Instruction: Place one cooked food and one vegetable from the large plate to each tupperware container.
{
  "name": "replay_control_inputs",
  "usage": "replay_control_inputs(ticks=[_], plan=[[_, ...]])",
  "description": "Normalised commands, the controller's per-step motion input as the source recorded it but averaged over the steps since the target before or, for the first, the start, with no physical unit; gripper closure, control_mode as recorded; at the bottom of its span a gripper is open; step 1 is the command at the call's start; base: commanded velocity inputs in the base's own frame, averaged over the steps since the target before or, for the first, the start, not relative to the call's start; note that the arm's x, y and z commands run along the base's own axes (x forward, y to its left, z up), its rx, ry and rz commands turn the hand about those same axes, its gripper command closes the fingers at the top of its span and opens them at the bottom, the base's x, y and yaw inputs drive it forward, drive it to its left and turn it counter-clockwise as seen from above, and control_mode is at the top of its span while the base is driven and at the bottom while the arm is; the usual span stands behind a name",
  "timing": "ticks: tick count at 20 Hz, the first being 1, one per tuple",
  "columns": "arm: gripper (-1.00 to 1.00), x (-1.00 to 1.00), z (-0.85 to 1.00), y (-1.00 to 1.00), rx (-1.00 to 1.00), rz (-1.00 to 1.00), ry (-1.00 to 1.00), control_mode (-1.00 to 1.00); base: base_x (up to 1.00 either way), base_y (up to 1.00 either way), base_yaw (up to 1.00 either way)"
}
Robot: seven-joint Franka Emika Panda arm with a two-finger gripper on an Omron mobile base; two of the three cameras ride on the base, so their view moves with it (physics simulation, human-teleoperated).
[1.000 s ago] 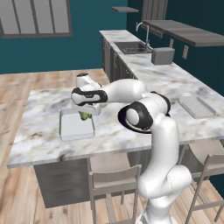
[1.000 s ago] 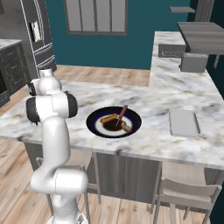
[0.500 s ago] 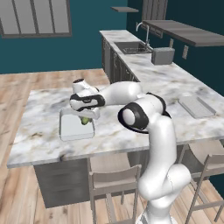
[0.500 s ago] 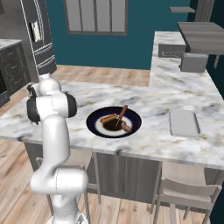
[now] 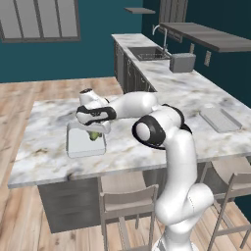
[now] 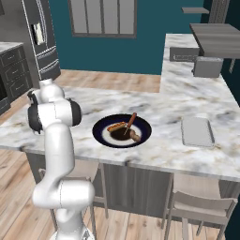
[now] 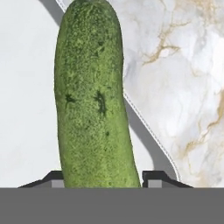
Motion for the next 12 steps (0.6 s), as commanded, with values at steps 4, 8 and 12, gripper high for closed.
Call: replay_control_inputs(ticks=[4, 8, 12], plan=[[-1.00, 0.00, 0.00, 0.06, 0.00, 0.07, 0.00, -1.00, 0.00, 0.00, 0.00], [-1.00, 0.02, 0.00, -0.02, 0.00, 0.07, 0.00, -1.00, 0.00, 0.00, 0.00], [-1.00, -0.06, 0.28, -0.29, 0.09, 0.01, -0.08, -1.00, 0.00, 0.00, 0.00]])
